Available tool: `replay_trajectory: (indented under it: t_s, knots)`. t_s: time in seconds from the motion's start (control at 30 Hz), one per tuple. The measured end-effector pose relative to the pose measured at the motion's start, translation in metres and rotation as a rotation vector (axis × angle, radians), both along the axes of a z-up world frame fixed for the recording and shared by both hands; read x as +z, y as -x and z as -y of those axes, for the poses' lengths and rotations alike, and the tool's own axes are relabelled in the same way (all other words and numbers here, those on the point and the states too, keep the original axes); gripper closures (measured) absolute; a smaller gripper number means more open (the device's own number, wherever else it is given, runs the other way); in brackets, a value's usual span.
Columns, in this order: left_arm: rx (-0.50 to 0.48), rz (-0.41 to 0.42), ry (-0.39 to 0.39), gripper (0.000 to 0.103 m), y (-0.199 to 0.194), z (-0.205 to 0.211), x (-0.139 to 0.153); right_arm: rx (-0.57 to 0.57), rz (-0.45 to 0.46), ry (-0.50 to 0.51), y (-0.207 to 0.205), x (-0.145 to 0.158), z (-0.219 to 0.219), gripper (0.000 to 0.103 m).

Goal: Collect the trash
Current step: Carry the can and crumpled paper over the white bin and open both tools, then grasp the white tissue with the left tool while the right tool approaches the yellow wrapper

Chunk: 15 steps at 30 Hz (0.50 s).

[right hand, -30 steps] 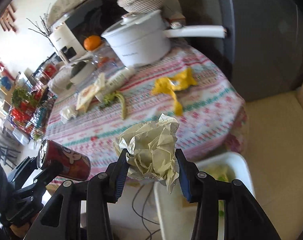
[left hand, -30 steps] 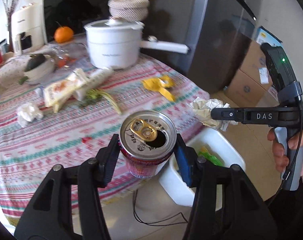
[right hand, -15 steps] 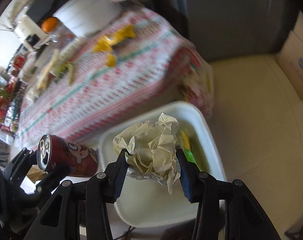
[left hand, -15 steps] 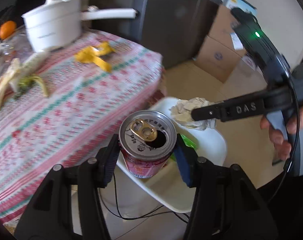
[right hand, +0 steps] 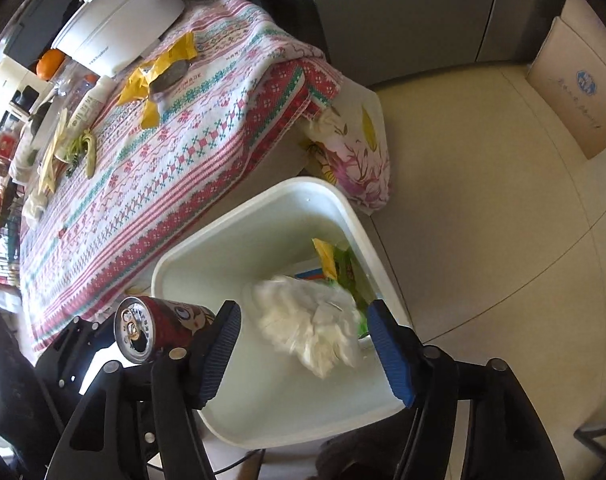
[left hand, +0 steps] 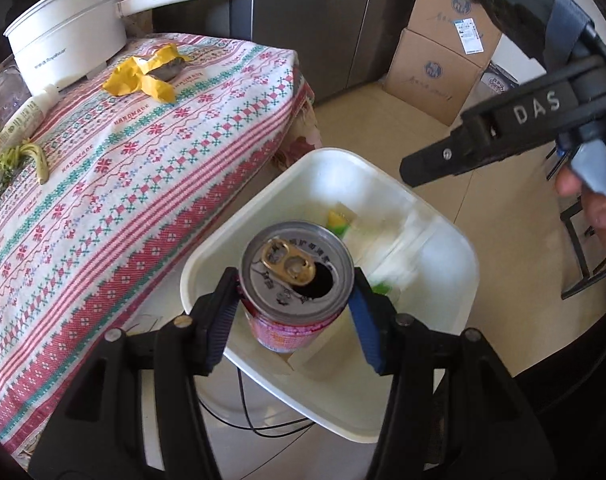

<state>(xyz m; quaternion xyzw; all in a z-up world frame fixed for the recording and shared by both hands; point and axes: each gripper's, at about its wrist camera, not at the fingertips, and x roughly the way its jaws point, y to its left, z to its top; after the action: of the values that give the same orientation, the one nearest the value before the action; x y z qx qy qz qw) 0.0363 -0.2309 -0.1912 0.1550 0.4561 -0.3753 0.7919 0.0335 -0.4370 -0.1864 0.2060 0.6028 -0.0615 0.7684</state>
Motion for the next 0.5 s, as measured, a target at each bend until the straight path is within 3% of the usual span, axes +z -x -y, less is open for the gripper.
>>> replay_trajectory:
  t_s: [0.2,0.5]
  knots:
    - [0.004,0.035,-0.001,0.037,-0.003,-0.005,0.009,-0.009,0.013,0.004,-0.003,0.004,0.001,0.035]
    - [0.037,0.06,-0.004,0.034,-0.008,-0.021,0.025,0.0,0.049,0.015,-0.005,0.014,-0.003,0.035]
